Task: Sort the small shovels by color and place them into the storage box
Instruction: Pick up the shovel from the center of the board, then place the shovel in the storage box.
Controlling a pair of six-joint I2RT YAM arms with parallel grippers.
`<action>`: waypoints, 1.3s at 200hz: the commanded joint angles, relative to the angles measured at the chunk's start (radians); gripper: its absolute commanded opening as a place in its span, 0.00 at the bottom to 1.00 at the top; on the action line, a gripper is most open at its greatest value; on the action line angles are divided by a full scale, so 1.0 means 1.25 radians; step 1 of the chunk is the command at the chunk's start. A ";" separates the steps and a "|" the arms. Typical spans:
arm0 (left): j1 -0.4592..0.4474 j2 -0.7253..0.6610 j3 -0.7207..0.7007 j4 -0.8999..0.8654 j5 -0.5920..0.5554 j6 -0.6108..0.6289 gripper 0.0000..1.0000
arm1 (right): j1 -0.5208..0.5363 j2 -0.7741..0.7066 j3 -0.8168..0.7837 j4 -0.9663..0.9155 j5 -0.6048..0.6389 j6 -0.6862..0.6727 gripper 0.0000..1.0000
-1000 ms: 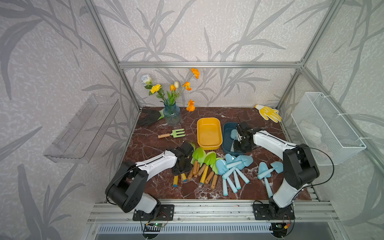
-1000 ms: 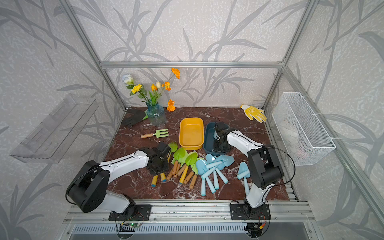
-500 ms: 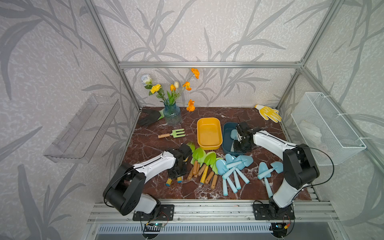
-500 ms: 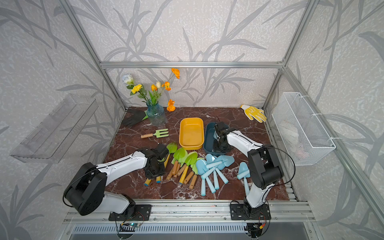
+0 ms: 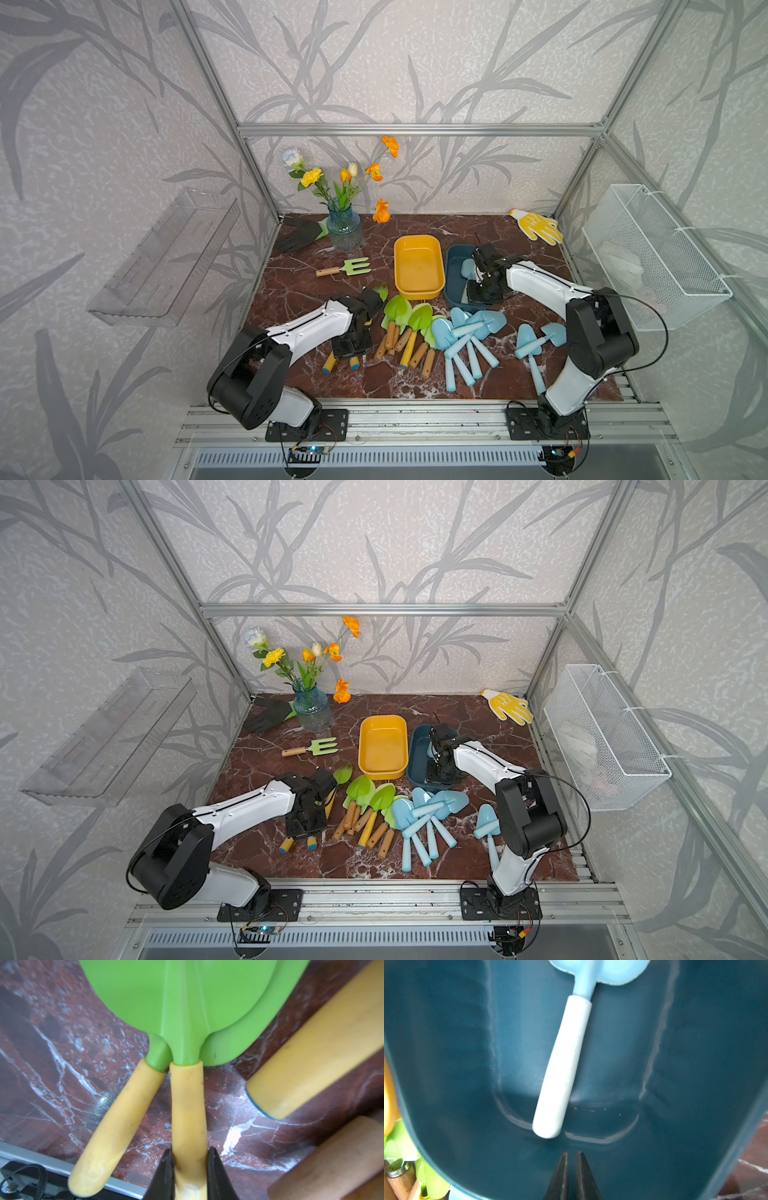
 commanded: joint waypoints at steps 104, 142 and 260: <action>-0.017 0.209 0.549 -0.023 0.083 0.227 0.00 | 0.003 -0.241 0.050 -0.112 0.082 0.011 0.12; -0.052 0.466 0.826 -0.047 0.104 0.297 0.00 | -0.003 -0.312 -0.003 -0.137 0.100 0.023 0.13; -0.052 0.706 0.990 -0.037 0.167 0.234 0.00 | -0.016 -0.433 -0.137 -0.143 0.120 0.058 0.14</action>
